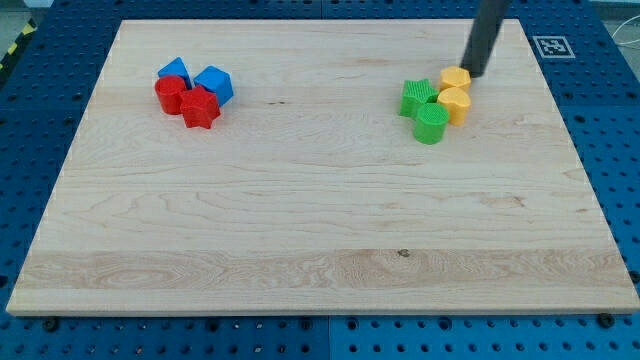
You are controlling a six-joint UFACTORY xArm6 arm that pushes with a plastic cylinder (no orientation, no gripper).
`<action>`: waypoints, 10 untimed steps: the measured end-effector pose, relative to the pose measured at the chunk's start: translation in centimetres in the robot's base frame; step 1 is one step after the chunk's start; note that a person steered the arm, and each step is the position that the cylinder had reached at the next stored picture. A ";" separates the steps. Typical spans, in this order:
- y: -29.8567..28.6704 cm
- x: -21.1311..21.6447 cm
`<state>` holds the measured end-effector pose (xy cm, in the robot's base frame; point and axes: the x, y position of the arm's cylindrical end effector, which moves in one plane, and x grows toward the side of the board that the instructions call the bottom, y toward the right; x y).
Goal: Move the yellow hexagon to the top left
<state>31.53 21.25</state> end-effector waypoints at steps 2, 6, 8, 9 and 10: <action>2.2 4.9; -2.7 4.1; -4.4 3.6; -5.9 1.4; -8.3 -0.1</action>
<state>31.41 12.97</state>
